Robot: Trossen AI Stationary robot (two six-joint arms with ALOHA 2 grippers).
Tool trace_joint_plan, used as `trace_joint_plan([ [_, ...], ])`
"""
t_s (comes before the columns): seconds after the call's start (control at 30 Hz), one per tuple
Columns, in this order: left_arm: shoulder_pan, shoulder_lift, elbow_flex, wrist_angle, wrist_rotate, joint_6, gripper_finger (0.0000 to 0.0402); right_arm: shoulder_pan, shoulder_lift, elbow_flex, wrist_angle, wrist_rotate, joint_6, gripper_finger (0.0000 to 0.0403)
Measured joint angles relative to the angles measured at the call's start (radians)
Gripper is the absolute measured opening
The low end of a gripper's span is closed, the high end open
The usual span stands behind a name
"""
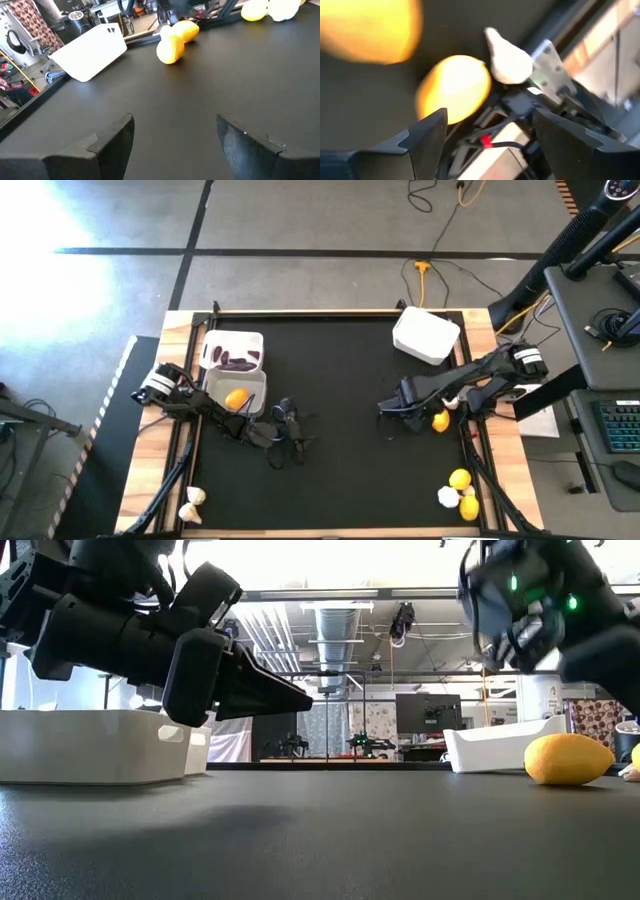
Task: Sort produce into baskets
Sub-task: Put the big garlic into the right white bin
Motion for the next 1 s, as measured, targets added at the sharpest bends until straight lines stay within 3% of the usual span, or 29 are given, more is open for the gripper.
trace_joint_plan([
  [0.17,0.0,0.0,0.008,-0.002,0.0,0.033,0.0262,-0.109,0.0,-0.105,-0.001,0.001,0.051,0.0284],
  [0.4,0.0,0.0,0.016,-0.003,0.001,0.07,0.0262,-0.241,0.012,-0.184,0.012,0.006,-0.032,0.0276],
  [0.57,0.001,0.001,0.016,-0.003,0.001,0.071,0.0262,-0.322,0.049,-0.182,0.029,0.076,0.044,0.0271],
  [0.7,0.001,0.004,0.016,-0.008,0.001,0.071,0.0262,-0.343,0.097,-0.185,0.072,0.05,-0.028,0.0264],
  [0.87,0.001,0.004,0.015,-0.023,0.002,0.065,0.0262,-0.342,0.162,-0.185,0.159,-0.057,-0.119,0.0257],
  [1.0,0.001,0.004,0.013,-0.038,0.003,0.046,0.0262,-0.342,0.191,-0.185,0.198,-0.067,-0.137,0.0256],
])
